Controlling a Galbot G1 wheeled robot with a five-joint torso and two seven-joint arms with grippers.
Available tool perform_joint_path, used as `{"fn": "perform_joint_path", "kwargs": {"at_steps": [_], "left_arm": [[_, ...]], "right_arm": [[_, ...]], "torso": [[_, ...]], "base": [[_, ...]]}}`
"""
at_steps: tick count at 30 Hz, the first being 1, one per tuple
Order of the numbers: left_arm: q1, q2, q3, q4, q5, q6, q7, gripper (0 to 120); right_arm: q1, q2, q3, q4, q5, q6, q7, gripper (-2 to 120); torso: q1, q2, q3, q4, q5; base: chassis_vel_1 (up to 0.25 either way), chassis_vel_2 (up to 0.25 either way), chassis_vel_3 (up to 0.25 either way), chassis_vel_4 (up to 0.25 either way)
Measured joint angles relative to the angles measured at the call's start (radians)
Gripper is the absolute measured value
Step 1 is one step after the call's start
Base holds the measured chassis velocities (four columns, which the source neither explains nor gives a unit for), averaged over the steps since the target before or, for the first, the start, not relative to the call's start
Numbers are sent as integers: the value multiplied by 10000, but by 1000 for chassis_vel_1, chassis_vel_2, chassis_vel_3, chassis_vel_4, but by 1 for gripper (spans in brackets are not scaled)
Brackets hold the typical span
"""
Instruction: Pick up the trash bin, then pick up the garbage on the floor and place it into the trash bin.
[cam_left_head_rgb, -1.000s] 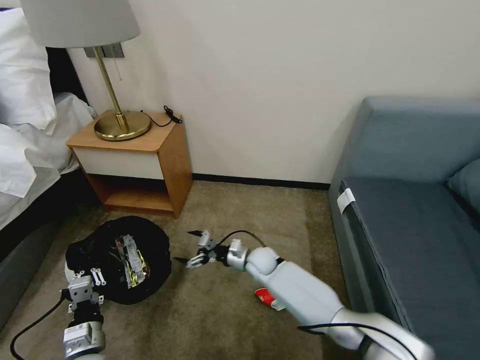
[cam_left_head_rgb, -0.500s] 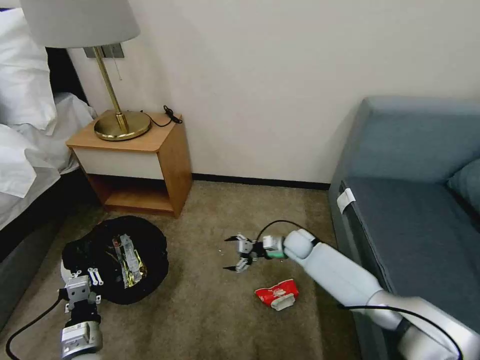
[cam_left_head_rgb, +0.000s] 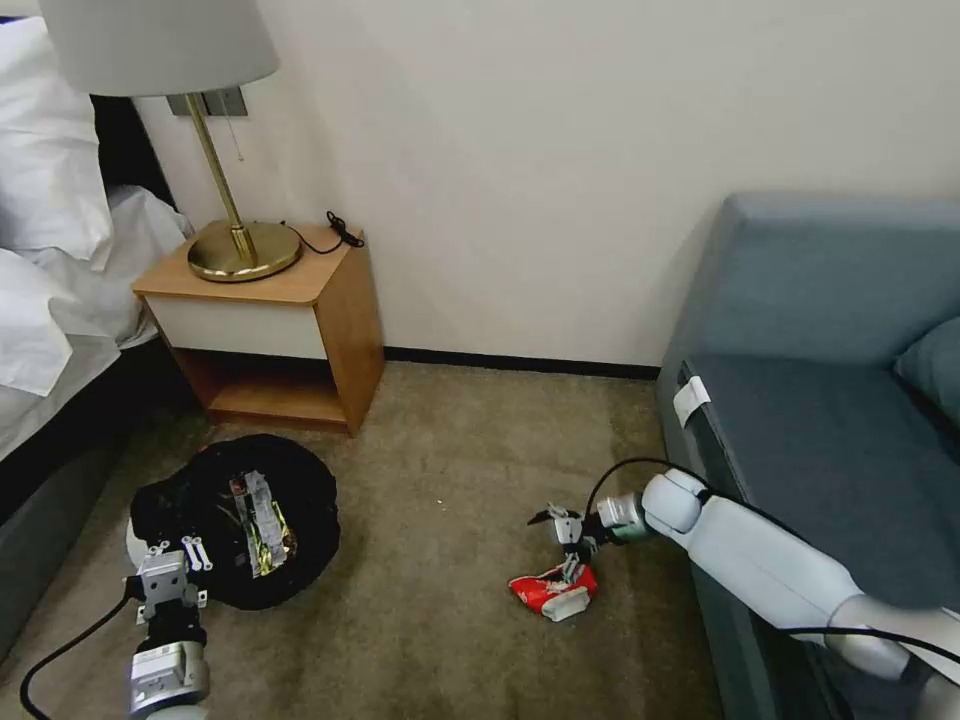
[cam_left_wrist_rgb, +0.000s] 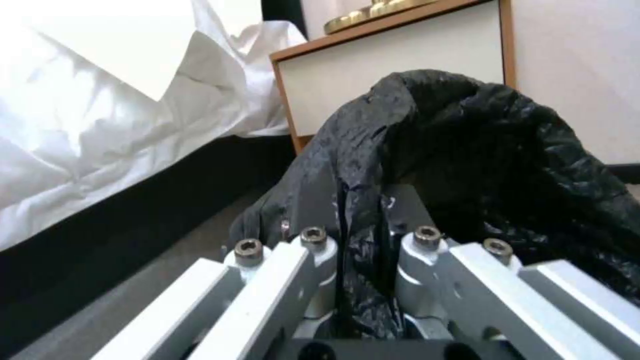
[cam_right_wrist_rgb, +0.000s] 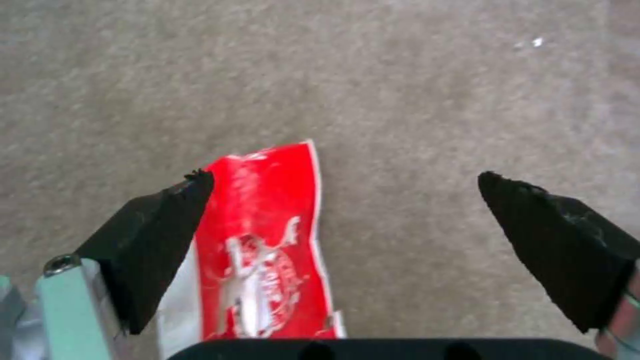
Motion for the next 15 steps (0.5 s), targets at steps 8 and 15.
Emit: {"fn": "perform_joint_path", "kwargs": {"at_steps": [8, 15], "left_arm": [[-2, -7, 13, 46, 19, 2, 9, 6], [3, -91, 120, 78, 71, -8, 15, 6]], "right_arm": [[-259, -54, 178, 7, -297, 8, -430, 100], [-574, 95, 665, -517, -924, 296, -572, 100]], "torso": [[0, 0, 0, -1, -1], [0, 0, 0, -1, 0]], "base": [[0, 0, 0, 0], [0, 0, 0, 0]]}}
